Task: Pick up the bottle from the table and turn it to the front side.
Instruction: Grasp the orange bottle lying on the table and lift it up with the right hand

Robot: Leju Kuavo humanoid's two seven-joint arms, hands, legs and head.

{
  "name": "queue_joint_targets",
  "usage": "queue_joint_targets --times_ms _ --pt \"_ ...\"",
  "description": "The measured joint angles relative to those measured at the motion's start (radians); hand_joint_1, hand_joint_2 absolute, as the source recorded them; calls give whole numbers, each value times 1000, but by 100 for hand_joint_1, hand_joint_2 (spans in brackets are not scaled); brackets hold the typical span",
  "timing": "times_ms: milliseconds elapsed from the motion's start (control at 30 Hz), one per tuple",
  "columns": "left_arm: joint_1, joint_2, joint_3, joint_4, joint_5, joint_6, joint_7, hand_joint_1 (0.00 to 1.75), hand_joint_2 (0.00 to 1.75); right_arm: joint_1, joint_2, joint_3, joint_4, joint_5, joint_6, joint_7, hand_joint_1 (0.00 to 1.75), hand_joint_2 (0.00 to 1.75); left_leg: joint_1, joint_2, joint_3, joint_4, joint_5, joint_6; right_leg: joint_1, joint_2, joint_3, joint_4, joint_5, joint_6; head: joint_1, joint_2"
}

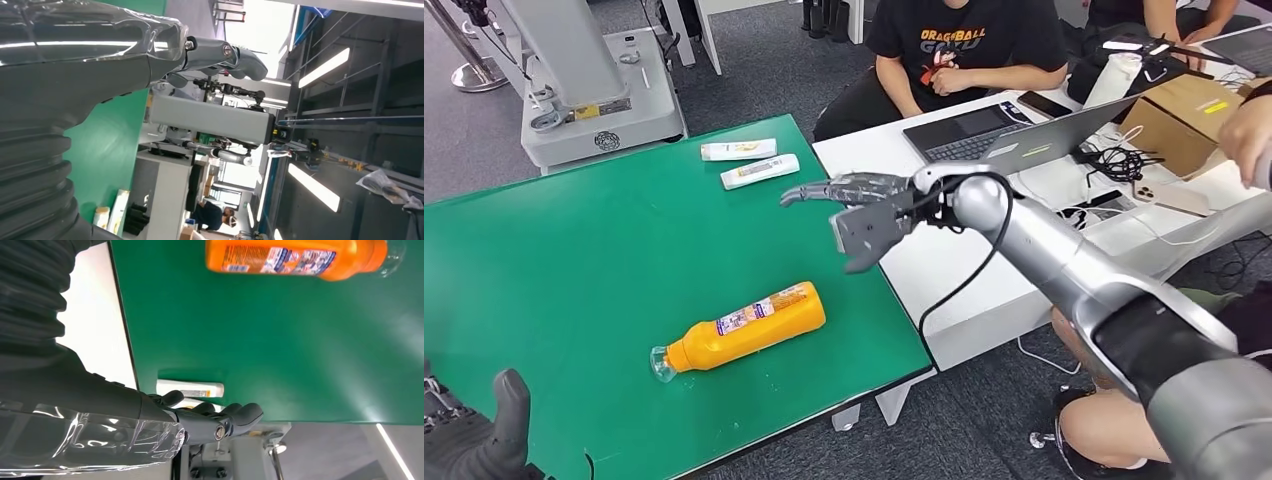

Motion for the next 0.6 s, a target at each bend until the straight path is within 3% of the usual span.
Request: queue_joint_targets --times_ms 133,300,433,600 --pt "-8 5 -3 7 15 6 -6 0 175 -164 13 154 111 -85 35 17 0 175 0 -1 -1 0 0 0 0 -1 0 1 0 0 0 0" --pt "-18 11 -19 21 22 7 -10 0 175 -303 102 334 271 -119 18 35 0 175 0 0 0 0 0 0 1 0 0 1 0 0 0 0" --pt "-26 16 -35 33 23 10 -14 0 175 -360 197 443 401 -130 -13 43 0 175 1 -1 0 0 1 -1 1 -1 0 1 0 0 1 0" --pt "-27 18 -42 36 26 11 -16 0 175 -376 259 505 484 -129 -25 44 0 175 1 -3 -1 0 1 -1 1 -3 0 0 0 0 1 0"
